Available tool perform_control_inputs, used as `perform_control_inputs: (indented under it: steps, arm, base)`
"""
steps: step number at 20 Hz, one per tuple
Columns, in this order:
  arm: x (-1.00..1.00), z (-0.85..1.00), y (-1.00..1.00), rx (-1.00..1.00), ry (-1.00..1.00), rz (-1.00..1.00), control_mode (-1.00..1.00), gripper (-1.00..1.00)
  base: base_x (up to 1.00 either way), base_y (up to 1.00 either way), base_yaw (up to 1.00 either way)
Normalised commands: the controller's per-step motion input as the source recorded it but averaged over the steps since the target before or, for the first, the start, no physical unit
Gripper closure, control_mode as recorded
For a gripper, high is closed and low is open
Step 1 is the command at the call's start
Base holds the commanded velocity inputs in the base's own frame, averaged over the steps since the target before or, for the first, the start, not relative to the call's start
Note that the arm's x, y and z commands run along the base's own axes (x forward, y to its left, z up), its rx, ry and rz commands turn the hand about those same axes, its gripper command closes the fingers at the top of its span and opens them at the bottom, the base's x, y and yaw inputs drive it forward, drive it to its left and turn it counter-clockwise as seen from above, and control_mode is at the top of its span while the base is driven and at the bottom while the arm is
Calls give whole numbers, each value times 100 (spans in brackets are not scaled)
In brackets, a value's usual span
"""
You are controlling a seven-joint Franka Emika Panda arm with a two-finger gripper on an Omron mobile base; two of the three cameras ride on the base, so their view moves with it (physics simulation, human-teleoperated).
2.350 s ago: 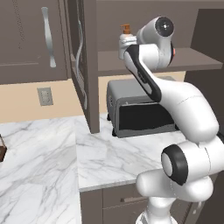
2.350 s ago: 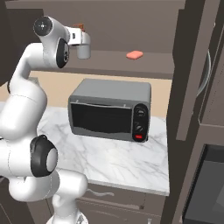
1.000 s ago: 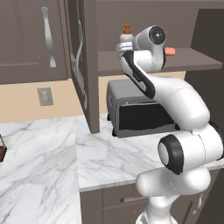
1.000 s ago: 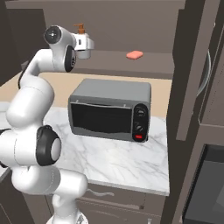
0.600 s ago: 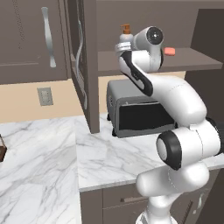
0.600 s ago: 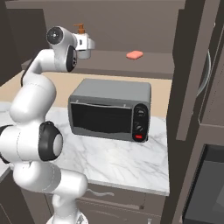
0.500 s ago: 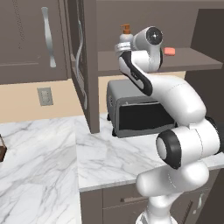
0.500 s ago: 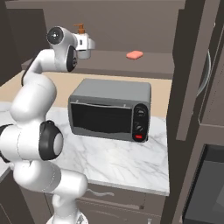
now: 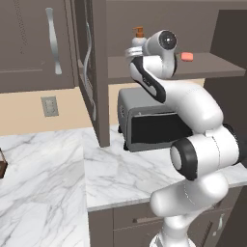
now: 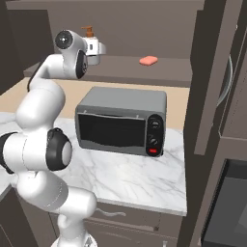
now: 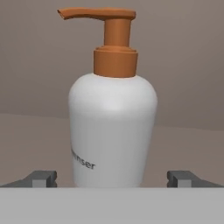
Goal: Locate and retrieve the soap dispenser and bar soap from the cabinet. Place them next to the sink.
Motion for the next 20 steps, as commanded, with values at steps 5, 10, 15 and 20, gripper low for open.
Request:
perform_control_inputs:
  steps: [5, 10, 15, 20]
  arm:
    - [16, -5, 0, 0, 0, 0, -100, -100]
    - [16, -6, 0, 0, 0, 0, -100, -100]
    - [16, -6, 0, 0, 0, 0, -100, -100]
    - [17, -5, 0, 0, 0, 0, -100, -100]
  base:
    - [0, 0, 0]
    - [0, 0, 0]
    - [0, 0, 0]
    - [0, 0, 0]
